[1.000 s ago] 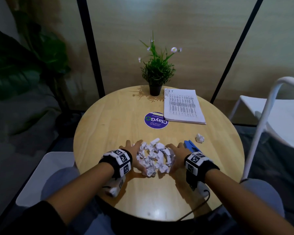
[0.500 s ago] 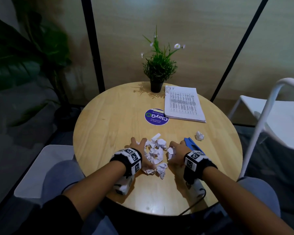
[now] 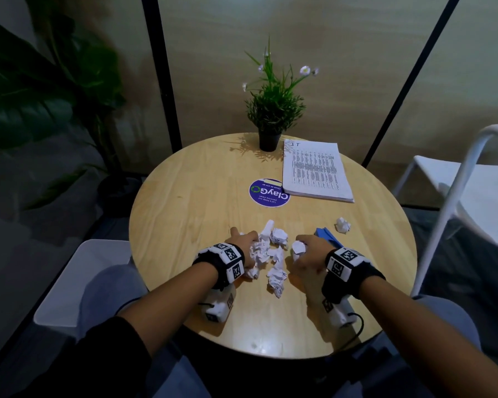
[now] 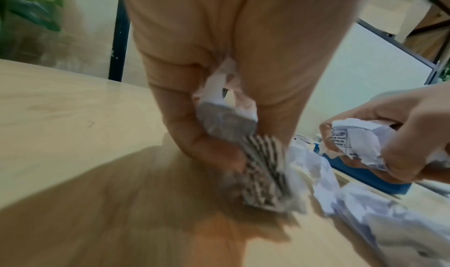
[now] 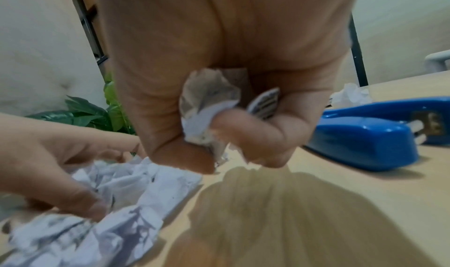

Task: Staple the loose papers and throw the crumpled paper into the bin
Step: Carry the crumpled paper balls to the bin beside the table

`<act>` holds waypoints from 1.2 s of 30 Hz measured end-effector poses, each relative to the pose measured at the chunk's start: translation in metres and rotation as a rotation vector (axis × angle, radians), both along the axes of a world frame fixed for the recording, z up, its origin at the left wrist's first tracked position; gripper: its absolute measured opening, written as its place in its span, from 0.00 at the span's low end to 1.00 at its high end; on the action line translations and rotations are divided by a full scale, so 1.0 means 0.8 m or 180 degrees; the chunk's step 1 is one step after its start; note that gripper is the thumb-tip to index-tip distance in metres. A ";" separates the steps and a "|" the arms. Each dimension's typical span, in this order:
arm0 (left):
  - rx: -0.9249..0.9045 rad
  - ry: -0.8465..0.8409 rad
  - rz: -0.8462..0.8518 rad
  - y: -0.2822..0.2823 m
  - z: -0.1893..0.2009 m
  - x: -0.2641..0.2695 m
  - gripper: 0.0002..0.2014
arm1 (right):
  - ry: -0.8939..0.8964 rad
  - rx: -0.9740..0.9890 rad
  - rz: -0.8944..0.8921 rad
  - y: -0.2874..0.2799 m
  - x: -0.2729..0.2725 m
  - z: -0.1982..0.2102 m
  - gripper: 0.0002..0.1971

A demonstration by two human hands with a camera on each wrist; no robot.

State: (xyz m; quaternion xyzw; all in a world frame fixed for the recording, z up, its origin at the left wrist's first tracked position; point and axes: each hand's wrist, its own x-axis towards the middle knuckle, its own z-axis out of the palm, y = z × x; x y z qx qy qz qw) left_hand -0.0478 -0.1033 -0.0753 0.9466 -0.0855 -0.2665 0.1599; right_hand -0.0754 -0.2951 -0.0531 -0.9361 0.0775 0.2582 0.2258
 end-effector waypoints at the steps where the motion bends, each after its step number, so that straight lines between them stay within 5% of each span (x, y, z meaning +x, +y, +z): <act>1: -0.0060 -0.0033 0.0028 0.002 0.001 0.003 0.23 | 0.0037 0.0059 -0.0042 0.002 0.001 0.002 0.32; 6: -0.0586 -0.0127 0.0143 0.028 0.009 0.021 0.18 | -0.0080 0.0244 -0.0074 0.015 0.011 0.015 0.36; 9: -0.1240 -0.0165 0.0365 0.054 0.024 0.030 0.06 | -0.0264 0.0413 -0.0052 0.034 0.021 0.028 0.36; 13: -0.1719 -0.0173 0.0491 0.101 0.061 0.036 0.06 | -0.0589 0.0638 0.0167 0.081 0.041 0.051 0.31; 19: -0.2155 -0.0349 0.0846 0.205 0.099 0.044 0.09 | -0.0497 0.1173 0.0498 0.184 0.081 0.076 0.07; 23: -0.2357 -0.0535 0.1170 0.280 0.104 0.042 0.13 | -0.0508 0.1336 0.0685 0.262 0.112 0.074 0.08; 30: -0.2234 -0.0689 0.2122 0.411 0.052 0.015 0.13 | -0.0337 0.1218 0.1311 0.402 0.156 0.040 0.14; 36: -0.1980 -0.0331 0.2643 0.472 -0.026 -0.016 0.11 | -0.0238 0.0331 0.2442 0.499 0.175 -0.006 0.23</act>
